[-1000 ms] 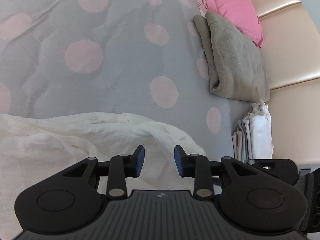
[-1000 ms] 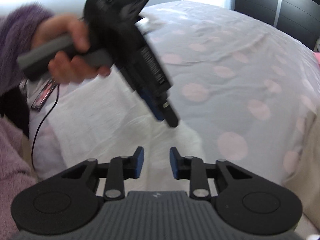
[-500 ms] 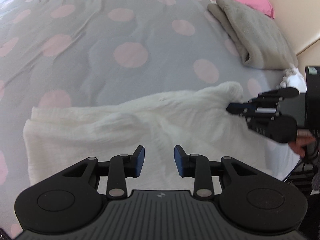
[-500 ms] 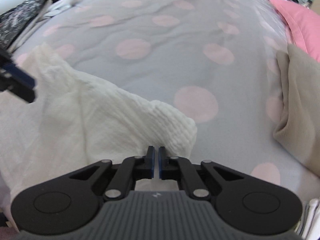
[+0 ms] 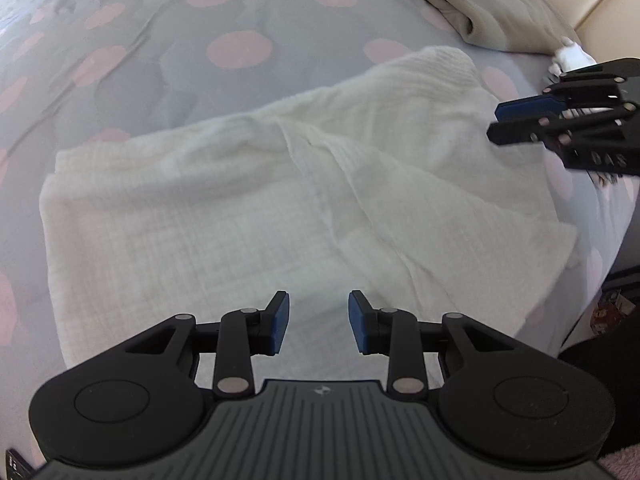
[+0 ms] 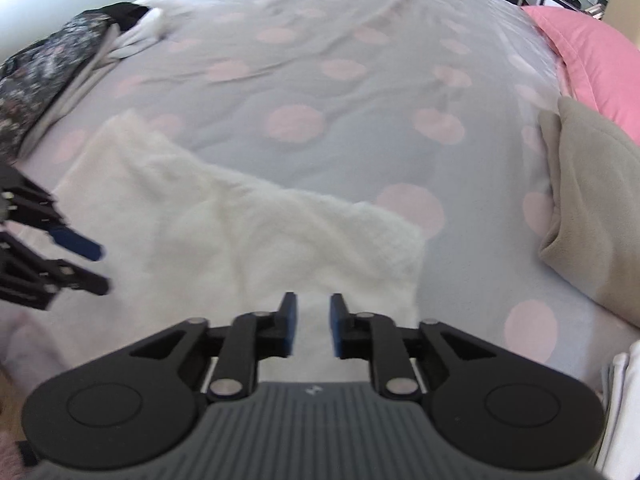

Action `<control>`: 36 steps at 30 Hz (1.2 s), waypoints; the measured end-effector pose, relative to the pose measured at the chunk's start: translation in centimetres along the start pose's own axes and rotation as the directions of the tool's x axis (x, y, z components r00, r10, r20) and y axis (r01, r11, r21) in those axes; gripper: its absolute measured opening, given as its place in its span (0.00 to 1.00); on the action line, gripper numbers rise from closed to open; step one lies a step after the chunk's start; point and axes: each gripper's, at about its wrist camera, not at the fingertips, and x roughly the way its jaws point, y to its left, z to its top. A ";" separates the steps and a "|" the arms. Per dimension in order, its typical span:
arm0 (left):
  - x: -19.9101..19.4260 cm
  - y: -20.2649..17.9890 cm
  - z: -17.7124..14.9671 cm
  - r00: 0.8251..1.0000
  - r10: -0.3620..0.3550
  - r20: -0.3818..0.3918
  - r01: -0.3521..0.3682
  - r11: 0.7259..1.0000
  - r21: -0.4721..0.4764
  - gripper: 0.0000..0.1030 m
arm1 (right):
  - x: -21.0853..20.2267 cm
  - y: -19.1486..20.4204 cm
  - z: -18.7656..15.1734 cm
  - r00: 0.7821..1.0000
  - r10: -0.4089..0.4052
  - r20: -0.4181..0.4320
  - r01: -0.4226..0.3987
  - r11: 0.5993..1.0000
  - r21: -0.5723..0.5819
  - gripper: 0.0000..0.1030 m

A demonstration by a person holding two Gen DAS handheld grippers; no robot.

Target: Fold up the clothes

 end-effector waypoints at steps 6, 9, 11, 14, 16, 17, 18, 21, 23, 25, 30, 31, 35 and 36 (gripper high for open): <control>-1.2 -0.7 -2.9 0.999 0.040 0.032 -0.040 0.999 0.010 0.28 | -1.6 6.2 -2.9 0.998 0.060 -0.029 -0.060 0.998 0.014 0.38; -1.6 -0.9 -4.3 0.994 0.093 0.058 -0.094 0.995 0.014 0.28 | -1.6 9.1 -4.1 0.998 0.060 -0.027 -0.061 0.998 -0.012 0.42; -1.7 -0.9 -5.1 0.992 0.112 0.059 -0.113 0.994 0.010 0.28 | -1.0 10.8 -4.7 0.997 0.062 -0.042 -0.063 0.998 -0.025 0.43; -1.8 -0.9 -6.1 0.990 0.126 0.064 -0.126 0.992 -0.005 0.28 | 0.3 13.2 -5.3 0.996 0.051 -0.069 -0.055 0.997 -0.057 0.43; -1.7 -1.0 -6.7 0.987 0.142 0.069 -0.142 0.990 -0.006 0.28 | 1.3 14.3 -5.4 0.996 0.031 -0.081 -0.038 0.996 -0.077 0.43; -1.7 -1.1 -7.0 0.987 0.144 0.069 -0.144 0.990 -0.005 0.28 | 1.8 14.7 -5.4 0.995 0.036 -0.092 -0.043 0.996 -0.081 0.43; -1.6 -1.2 -7.3 0.988 0.142 0.067 -0.142 0.990 -0.002 0.28 | 2.3 15.1 -5.4 0.994 0.040 -0.103 -0.049 0.995 -0.086 0.43; -1.8 -1.1 -7.9 0.988 0.137 0.068 -0.137 0.991 -0.005 0.28 | 3.7 15.7 -5.6 0.990 -0.062 -0.130 0.046 0.991 -0.126 0.36; -2.2 -0.7 -8.2 0.988 0.133 0.075 -0.132 0.991 -0.020 0.28 | 3.9 15.0 -5.6 0.985 -0.089 -0.148 0.075 0.992 -0.100 0.20; -2.6 -0.2 -8.5 0.988 0.129 0.084 -0.126 0.991 -0.040 0.29 | 3.1 13.9 -5.3 0.987 -0.075 -0.145 0.069 0.997 -0.045 0.10; -3.4 1.0 -8.9 0.983 0.155 0.100 -0.148 0.986 -0.081 0.29 | -0.9 11.4 -3.5 0.991 -0.115 -0.071 0.117 0.993 0.016 0.09; -3.6 1.2 -8.8 0.981 0.162 0.105 -0.154 0.984 -0.085 0.29 | -1.5 10.6 -2.9 0.989 -0.139 -0.058 0.141 0.990 0.024 0.09; -3.9 1.6 -8.3 0.972 0.198 0.127 -0.188 0.978 -0.085 0.29 | -2.4 6.8 -0.3 0.967 -0.254 -0.026 0.255 0.965 0.057 0.09; -3.8 1.7 -8.2 0.970 0.207 0.128 -0.197 0.977 -0.084 0.29 | -2.2 5.7 0.3 0.960 -0.279 -0.020 0.280 0.958 0.067 0.09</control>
